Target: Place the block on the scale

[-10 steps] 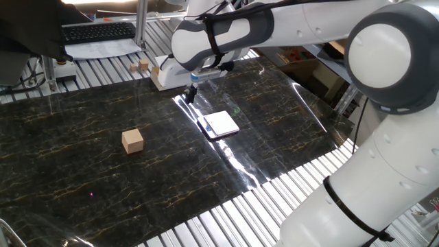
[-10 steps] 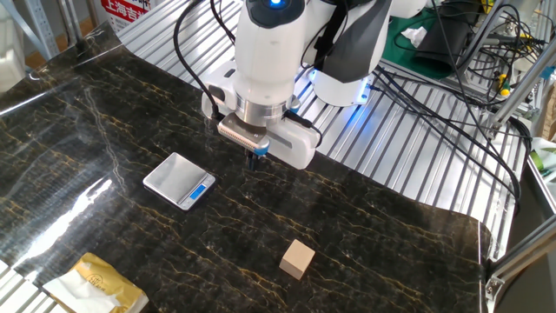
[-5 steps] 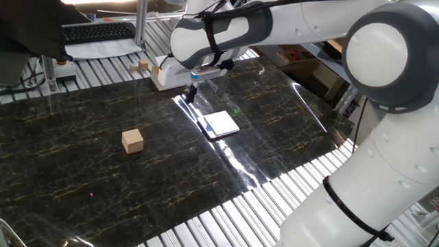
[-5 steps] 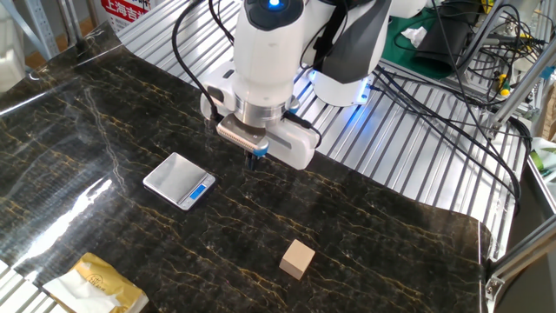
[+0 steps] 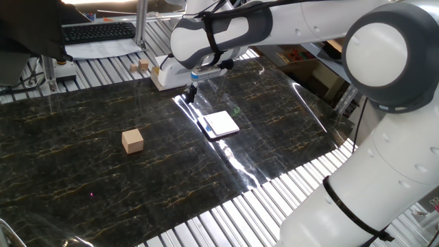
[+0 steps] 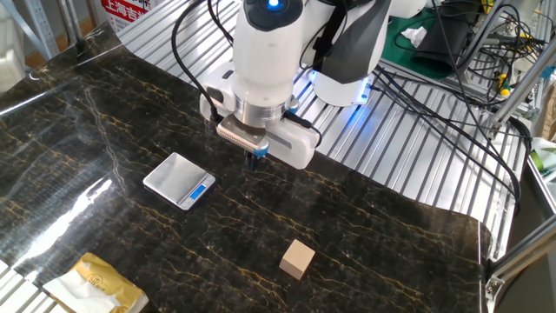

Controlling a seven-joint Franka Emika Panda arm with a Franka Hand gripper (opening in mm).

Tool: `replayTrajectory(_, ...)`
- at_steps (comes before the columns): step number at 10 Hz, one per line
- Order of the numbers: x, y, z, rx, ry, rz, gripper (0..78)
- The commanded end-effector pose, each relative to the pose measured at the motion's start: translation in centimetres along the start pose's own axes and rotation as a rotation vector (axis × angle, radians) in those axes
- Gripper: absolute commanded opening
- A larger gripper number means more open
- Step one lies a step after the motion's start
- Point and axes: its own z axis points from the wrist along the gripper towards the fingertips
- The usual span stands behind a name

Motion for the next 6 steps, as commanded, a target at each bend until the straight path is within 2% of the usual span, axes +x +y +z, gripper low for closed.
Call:
replayTrajectory(1, -0.07, -0.02, -0.12, -0.014, -0.008, -0.047, 0.0)
replayTrajectory(4, -0.07, -0.02, -0.12, -0.037, -0.011, -0.084, 0.0)
replayTrajectory(6, -0.07, -0.02, -0.12, -0.030, 0.010, -0.093, 0.0)
